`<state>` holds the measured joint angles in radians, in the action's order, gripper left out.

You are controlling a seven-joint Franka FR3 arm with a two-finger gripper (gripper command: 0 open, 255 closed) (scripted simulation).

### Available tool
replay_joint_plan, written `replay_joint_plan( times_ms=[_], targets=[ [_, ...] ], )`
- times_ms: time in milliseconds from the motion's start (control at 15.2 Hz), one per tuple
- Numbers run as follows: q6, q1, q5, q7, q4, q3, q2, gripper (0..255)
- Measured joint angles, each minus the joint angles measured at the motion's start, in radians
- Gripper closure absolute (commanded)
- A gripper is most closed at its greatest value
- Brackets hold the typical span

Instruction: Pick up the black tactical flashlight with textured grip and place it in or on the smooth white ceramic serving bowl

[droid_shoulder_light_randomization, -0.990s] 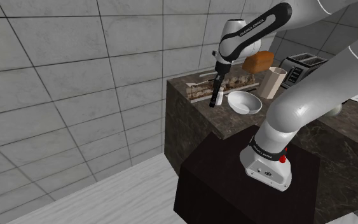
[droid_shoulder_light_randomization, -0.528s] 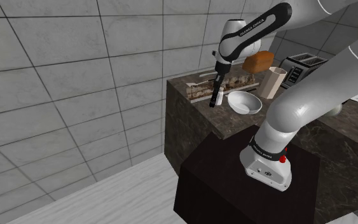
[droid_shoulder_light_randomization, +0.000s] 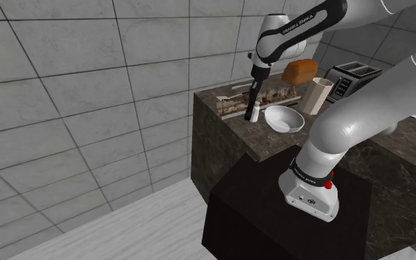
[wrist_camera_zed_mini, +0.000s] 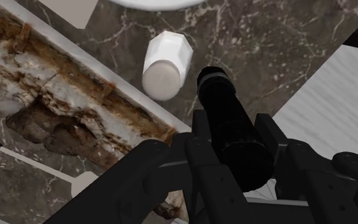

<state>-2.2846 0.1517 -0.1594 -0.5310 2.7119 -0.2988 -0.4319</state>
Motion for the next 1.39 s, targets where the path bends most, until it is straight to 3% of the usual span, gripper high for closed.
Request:
replay_joint_plan(
  times_ms=[1386],
  targets=[
    [0.329, 0.001, 0.014, 0.008, -0.183, 0.045, -0.147, 255]
  ],
)
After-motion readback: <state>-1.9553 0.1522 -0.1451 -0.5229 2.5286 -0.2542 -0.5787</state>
